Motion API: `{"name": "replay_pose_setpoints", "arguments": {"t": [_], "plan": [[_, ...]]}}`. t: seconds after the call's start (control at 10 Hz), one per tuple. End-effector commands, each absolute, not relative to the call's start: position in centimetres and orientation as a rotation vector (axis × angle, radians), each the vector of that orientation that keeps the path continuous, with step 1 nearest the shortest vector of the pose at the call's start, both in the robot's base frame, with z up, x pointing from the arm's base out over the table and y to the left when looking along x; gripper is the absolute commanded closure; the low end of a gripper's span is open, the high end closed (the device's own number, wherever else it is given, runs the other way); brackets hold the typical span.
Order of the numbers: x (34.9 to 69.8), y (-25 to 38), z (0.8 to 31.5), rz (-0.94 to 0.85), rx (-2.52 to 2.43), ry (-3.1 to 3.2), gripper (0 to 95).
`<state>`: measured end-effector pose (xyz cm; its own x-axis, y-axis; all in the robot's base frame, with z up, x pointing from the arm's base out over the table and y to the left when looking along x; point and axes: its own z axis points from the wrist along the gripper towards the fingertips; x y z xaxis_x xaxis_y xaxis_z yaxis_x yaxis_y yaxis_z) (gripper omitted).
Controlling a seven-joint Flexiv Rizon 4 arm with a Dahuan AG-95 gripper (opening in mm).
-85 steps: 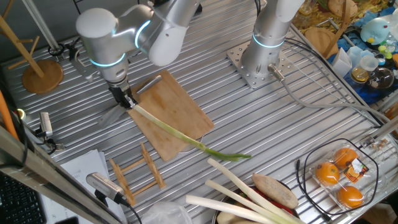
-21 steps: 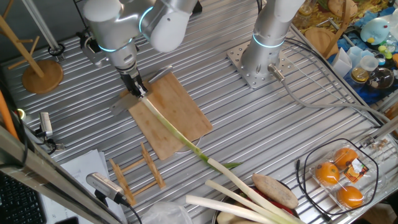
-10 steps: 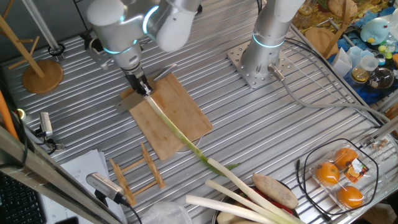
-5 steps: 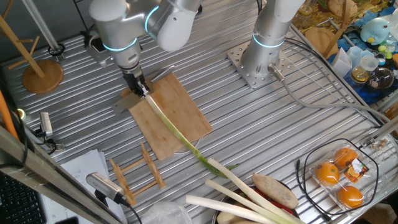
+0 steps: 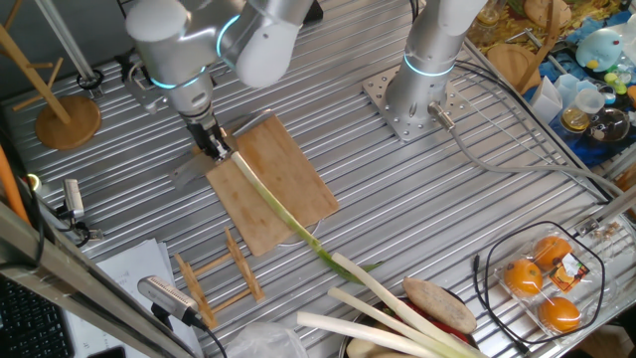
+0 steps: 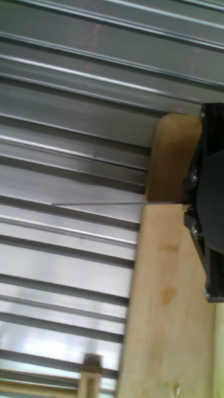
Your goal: Chop the scallions
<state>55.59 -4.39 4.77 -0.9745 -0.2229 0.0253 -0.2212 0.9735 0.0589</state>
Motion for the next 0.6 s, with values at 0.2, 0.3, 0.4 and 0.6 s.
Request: {"name": "replay_pose_setpoints", "arguments": {"t": [0.2, 0.3, 0.4, 0.6], "plan": [[56.11, -4.24, 5.05, -0.091, 0.347, -3.079, 95.0], [56.12, -4.23, 5.10, -0.086, 0.348, -3.076, 95.0], [56.14, -4.21, 5.23, -0.079, 0.349, -3.074, 95.0], [56.14, -4.12, 5.75, -0.068, 0.345, -3.069, 95.0]]}}
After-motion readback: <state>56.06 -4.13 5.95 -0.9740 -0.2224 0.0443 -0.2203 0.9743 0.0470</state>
